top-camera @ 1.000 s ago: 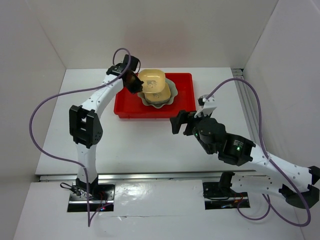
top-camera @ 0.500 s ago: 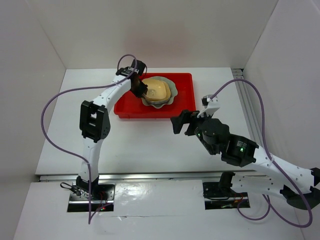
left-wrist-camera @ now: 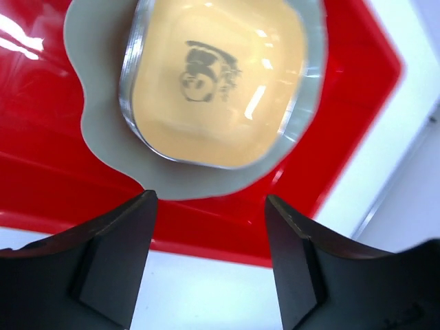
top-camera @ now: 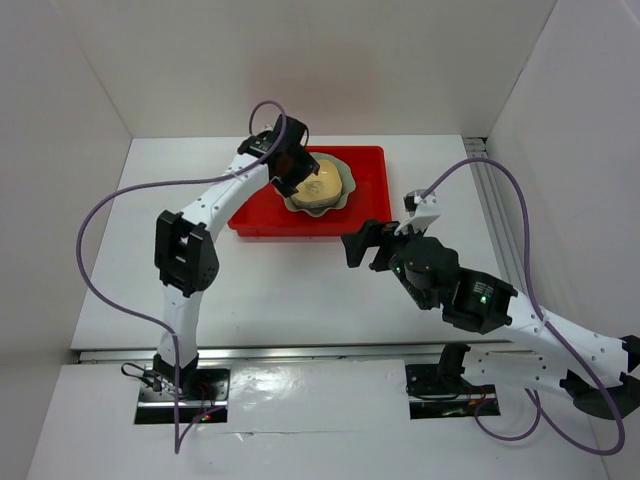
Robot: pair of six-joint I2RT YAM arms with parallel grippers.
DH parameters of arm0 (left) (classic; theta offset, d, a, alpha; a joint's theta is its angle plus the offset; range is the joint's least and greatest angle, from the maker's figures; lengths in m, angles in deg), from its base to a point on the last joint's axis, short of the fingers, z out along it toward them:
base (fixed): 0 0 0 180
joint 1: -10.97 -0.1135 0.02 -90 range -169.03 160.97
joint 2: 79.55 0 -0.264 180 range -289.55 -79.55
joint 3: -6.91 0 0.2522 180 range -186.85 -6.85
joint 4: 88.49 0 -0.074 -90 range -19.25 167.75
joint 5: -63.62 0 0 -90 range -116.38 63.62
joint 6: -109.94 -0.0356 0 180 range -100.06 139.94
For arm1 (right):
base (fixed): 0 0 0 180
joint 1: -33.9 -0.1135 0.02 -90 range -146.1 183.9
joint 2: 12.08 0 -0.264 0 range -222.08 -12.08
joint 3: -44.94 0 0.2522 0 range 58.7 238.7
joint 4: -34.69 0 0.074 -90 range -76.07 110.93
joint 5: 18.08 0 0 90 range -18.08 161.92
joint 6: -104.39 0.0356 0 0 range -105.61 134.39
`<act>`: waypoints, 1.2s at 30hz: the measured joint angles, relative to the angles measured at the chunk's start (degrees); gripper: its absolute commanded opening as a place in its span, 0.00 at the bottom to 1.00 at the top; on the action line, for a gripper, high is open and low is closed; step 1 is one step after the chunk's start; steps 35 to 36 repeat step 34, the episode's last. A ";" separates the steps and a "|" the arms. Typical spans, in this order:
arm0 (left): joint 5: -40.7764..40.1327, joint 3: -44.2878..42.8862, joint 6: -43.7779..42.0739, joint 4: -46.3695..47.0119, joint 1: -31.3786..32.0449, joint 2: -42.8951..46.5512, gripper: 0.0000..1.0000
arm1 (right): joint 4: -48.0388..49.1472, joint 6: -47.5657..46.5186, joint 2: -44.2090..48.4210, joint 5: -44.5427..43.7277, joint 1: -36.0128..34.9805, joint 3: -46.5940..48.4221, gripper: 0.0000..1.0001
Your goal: Place the plates into the plastic bin on the countertop
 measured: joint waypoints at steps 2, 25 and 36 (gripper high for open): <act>-0.31 0.00 -0.26 0.26 0.17 2.14 0.83 | 0.00 0.00 0.00 -0.11 0.00 0.00 0.99; -15.76 50.93 -28.65 -6.60 7.78 82.53 1.00 | -12.92 -4.48 6.10 -7.56 -0.63 7.15 0.99; -16.11 56.94 -33.09 -8.83 7.89 96.63 1.00 | -15.32 -5.33 6.32 -8.87 -0.63 6.71 0.99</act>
